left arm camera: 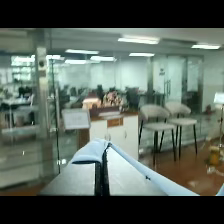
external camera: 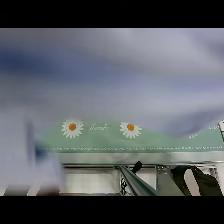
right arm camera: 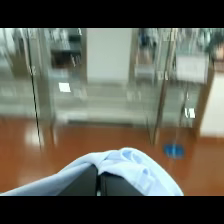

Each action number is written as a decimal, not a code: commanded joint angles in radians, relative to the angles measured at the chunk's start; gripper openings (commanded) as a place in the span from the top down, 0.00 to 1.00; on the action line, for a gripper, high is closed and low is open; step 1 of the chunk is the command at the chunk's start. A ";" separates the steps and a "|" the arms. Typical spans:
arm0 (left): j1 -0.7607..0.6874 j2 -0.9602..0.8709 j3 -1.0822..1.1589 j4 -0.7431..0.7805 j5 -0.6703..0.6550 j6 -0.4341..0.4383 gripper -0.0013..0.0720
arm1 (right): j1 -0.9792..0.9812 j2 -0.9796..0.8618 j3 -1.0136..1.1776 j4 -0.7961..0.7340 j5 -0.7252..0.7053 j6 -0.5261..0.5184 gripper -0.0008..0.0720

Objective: Fold the shirts.

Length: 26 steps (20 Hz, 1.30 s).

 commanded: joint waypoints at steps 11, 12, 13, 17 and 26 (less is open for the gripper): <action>0.001 -0.146 -0.465 0.353 -0.500 -0.192 0.95 | 0.052 -0.380 -0.311 -0.177 0.505 0.024 0.96; -0.006 -0.185 -0.545 0.325 -0.428 -0.161 0.95 | 0.097 -0.445 -0.339 -0.235 0.483 0.024 0.96; -0.017 -0.238 -0.616 0.298 -0.349 -0.136 0.95 | 0.146 -0.517 -0.342 -0.292 0.458 0.024 0.96; -0.044 -0.521 -0.681 0.288 -0.139 -0.032 0.95 | 0.311 -0.764 -0.324 -0.314 0.134 0.050 0.96; -0.100 -0.978 -0.470 0.238 0.085 -0.020 0.95 | 0.344 -1.034 -0.316 -0.300 -0.552 0.130 0.96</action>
